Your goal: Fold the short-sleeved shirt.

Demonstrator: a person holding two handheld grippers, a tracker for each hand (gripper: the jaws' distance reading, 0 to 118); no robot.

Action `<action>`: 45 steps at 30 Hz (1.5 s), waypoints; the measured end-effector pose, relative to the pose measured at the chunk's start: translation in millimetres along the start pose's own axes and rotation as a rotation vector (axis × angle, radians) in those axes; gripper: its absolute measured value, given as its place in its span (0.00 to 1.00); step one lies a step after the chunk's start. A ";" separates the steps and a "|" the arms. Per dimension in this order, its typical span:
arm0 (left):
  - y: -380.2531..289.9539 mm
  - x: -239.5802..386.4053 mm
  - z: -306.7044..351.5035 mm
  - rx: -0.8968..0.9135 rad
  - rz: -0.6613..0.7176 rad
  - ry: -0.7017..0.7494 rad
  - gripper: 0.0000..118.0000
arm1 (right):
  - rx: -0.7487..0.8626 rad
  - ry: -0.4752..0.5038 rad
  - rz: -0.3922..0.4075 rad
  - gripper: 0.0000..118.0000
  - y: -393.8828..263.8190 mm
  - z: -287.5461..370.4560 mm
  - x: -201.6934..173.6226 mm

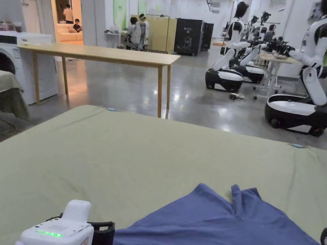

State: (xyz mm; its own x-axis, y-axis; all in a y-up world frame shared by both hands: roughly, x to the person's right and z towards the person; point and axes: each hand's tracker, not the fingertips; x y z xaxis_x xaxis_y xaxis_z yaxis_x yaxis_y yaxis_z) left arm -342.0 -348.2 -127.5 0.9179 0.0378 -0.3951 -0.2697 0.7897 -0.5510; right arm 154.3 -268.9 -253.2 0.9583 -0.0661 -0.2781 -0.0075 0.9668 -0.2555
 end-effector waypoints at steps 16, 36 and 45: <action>-2.6 38.3 -99.0 -0.217 -0.158 -0.039 0.03 | -0.201 -0.079 0.086 0.04 -9.9 -55.1 14.5; 31.0 66.3 -32.6 -0.088 -0.135 -0.069 0.02 | -0.694 0.040 0.331 0.79 -34.1 -382.2 59.8; 30.4 69.1 -39.1 -0.125 -0.133 -0.050 0.02 | -0.681 0.086 0.255 0.06 -41.9 -363.5 61.6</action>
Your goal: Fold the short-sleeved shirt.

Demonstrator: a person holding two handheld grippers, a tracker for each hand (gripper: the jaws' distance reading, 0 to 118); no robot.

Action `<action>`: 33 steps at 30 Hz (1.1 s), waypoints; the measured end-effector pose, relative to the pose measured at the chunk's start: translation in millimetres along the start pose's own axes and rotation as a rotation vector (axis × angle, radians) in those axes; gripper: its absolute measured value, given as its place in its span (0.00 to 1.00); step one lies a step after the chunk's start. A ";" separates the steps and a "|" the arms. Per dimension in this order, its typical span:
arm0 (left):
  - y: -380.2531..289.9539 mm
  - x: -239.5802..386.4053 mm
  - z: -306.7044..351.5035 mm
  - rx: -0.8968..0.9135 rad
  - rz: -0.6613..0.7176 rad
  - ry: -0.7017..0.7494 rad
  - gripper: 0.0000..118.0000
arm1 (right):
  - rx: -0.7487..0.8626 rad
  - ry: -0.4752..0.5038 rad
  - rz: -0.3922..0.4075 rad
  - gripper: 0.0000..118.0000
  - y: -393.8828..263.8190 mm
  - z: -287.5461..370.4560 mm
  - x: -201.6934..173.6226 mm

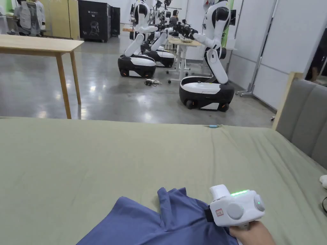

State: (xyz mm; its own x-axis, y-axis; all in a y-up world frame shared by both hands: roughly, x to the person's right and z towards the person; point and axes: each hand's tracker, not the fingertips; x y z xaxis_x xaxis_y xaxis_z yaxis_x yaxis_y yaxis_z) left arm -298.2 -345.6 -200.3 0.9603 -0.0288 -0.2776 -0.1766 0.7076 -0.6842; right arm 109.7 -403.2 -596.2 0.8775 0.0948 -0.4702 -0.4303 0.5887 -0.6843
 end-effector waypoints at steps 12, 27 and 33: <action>38.2 -9.4 3.7 0.095 0.038 -0.057 0.02 | 0.218 0.048 -0.106 0.06 -14.7 155.6 0.1; 271.0 6.6 80.0 0.429 -0.061 0.078 0.02 | 0.671 -0.071 -0.111 0.06 116.0 397.7 66.2; 371.7 -0.4 106.6 0.511 -0.023 0.116 0.02 | 0.773 -0.082 -0.126 0.06 180.0 453.9 80.5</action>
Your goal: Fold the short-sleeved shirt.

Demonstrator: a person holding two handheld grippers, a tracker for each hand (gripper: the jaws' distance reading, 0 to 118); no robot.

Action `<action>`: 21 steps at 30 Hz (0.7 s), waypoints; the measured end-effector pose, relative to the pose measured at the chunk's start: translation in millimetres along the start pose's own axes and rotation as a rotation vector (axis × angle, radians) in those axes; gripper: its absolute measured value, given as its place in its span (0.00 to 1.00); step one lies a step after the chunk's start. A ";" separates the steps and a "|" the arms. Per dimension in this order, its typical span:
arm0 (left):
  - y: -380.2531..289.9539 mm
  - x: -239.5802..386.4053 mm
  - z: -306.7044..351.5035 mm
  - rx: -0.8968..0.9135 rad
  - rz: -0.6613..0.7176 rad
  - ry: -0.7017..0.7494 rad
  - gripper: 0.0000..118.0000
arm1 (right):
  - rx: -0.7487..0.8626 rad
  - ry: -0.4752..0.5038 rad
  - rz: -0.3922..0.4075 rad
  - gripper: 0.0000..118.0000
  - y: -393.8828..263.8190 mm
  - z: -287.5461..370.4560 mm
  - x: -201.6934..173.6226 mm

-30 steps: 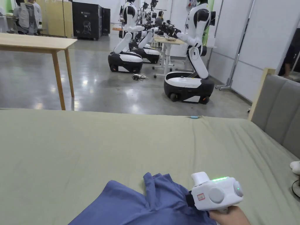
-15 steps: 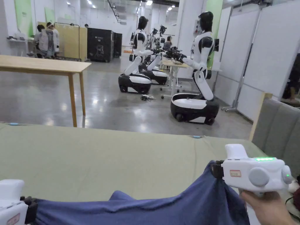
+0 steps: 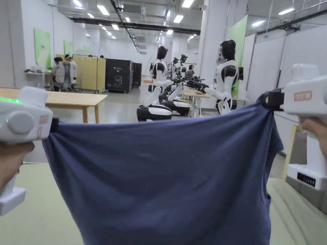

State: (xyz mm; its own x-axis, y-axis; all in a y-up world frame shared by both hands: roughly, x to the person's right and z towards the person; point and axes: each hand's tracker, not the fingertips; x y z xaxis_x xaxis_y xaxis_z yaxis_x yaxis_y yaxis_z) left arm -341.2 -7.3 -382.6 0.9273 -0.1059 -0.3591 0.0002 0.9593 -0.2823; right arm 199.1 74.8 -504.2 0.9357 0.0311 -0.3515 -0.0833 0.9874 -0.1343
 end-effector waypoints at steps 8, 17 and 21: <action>95.0 -13.1 -10.5 0.114 0.021 0.085 0.02 | 0.104 -0.006 -0.022 0.06 63.8 -30.2 -1.4; 79.3 -9.5 -37.5 0.119 0.019 0.102 0.02 | 0.111 0.010 -0.071 0.06 39.2 -73.0 -0.1; 22.4 -2.0 -73.0 0.058 0.042 0.089 0.02 | 0.047 -0.003 -0.091 0.06 -16.8 -99.2 2.7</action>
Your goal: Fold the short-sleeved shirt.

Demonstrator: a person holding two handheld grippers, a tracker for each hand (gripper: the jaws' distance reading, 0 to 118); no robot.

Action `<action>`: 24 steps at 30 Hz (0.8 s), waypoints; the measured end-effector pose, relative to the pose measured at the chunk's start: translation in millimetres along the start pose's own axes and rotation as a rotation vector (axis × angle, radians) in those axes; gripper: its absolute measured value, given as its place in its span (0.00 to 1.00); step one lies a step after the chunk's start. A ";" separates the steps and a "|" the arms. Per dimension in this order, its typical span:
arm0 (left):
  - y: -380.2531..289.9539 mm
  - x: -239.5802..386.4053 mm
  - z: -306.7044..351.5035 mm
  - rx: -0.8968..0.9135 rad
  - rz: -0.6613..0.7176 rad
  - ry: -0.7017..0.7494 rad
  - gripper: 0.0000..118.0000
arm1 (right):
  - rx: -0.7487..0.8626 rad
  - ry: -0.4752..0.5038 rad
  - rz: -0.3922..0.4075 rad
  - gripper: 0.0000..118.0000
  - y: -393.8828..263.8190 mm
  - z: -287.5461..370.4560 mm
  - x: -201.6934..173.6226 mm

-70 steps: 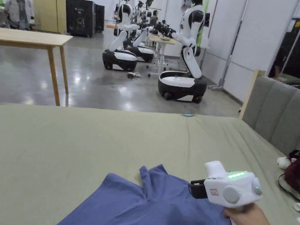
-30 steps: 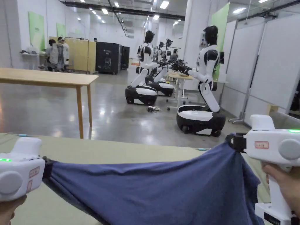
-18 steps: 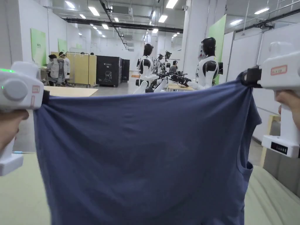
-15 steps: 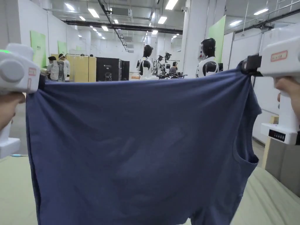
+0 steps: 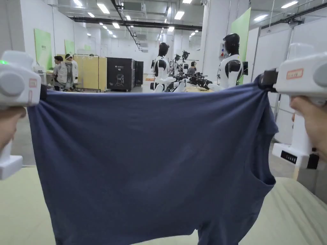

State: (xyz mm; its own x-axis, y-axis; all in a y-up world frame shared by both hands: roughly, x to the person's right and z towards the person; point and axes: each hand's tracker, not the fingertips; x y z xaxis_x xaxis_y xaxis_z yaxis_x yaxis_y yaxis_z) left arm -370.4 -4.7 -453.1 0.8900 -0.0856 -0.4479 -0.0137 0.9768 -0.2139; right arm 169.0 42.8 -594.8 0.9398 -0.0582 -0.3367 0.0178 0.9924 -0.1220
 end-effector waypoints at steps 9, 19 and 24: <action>-69.9 9.0 10.2 -0.045 0.017 -0.021 0.02 | -0.043 -0.015 -0.003 0.06 -60.2 19.7 9.7; -147.4 -2.5 137.9 -0.145 -0.018 -0.121 0.02 | -0.148 -0.027 0.106 0.06 -131.7 161.0 15.3; -237.0 -7.6 208.4 -0.279 -0.063 -0.166 0.02 | -0.302 -0.031 0.126 0.06 -220.5 238.5 21.2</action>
State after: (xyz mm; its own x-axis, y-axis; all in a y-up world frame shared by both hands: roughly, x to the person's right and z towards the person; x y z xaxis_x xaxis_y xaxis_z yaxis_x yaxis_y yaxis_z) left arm -278.9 -194.6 -218.1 0.9549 -0.0890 -0.2834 -0.0596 0.8773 -0.4763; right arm 266.4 -151.3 -352.4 0.9383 0.0710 -0.3386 -0.1969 0.9142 -0.3542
